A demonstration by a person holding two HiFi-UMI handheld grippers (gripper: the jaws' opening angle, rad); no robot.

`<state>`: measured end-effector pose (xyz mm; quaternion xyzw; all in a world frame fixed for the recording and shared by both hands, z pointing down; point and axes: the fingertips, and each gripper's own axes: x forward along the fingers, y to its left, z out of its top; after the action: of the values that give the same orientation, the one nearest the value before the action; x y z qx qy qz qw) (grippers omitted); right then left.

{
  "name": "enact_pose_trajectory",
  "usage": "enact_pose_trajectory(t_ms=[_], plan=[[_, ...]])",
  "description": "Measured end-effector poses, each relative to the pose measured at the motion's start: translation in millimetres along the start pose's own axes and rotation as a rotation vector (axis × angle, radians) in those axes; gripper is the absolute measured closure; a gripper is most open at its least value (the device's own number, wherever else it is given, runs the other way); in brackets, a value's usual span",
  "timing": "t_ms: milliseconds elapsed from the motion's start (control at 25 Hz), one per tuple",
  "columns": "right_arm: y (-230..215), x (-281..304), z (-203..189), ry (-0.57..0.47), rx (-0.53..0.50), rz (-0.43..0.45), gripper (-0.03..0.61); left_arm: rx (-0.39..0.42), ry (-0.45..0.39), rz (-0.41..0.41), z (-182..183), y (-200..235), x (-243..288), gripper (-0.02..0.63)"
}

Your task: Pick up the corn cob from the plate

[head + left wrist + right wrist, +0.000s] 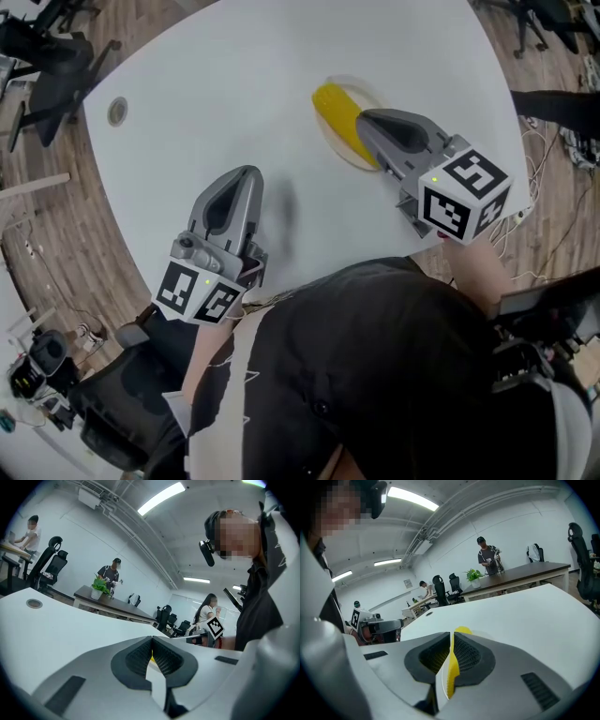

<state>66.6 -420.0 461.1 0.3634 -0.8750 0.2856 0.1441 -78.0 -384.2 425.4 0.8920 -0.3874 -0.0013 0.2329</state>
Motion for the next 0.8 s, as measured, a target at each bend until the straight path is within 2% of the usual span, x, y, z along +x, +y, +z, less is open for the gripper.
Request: enact_pose_trajectory(t_ms=[120,240,360,520,640,800], plan=[[-3.1,3.0,-5.6,0.02,-0.021,-0.024,0.55,-0.011,0.005,0.004,-3.6,2.7,-1.2,0.6],[-7.7,5.8,-11.3,0.043,-0.024,-0.031,0.44,-0.015,0.009,0.003,-5.5,2.4,1.4,0.6],[-12.3,9.5,-14.9,0.058,-0.03,-0.051,0.415,-0.018,0.011,0.005,-6.3,3.1,1.7,0.6],[-17.7,17.5,-20.0,0.086,-0.006,-0.065,0.32,-0.023,0.008,0.014,-5.8,4.7,1.9,0.6],[-18.2,24.9,-21.4,0.1,0.009,-0.066,0.302,-0.02,0.011,0.018,-4.7,5.7,-0.7,0.6],[-12.6,33.1,-26.8,0.161,-0.026,-0.095,0.301,0.003,0.031,0.013,-7.2,6.2,-10.4,0.6]])
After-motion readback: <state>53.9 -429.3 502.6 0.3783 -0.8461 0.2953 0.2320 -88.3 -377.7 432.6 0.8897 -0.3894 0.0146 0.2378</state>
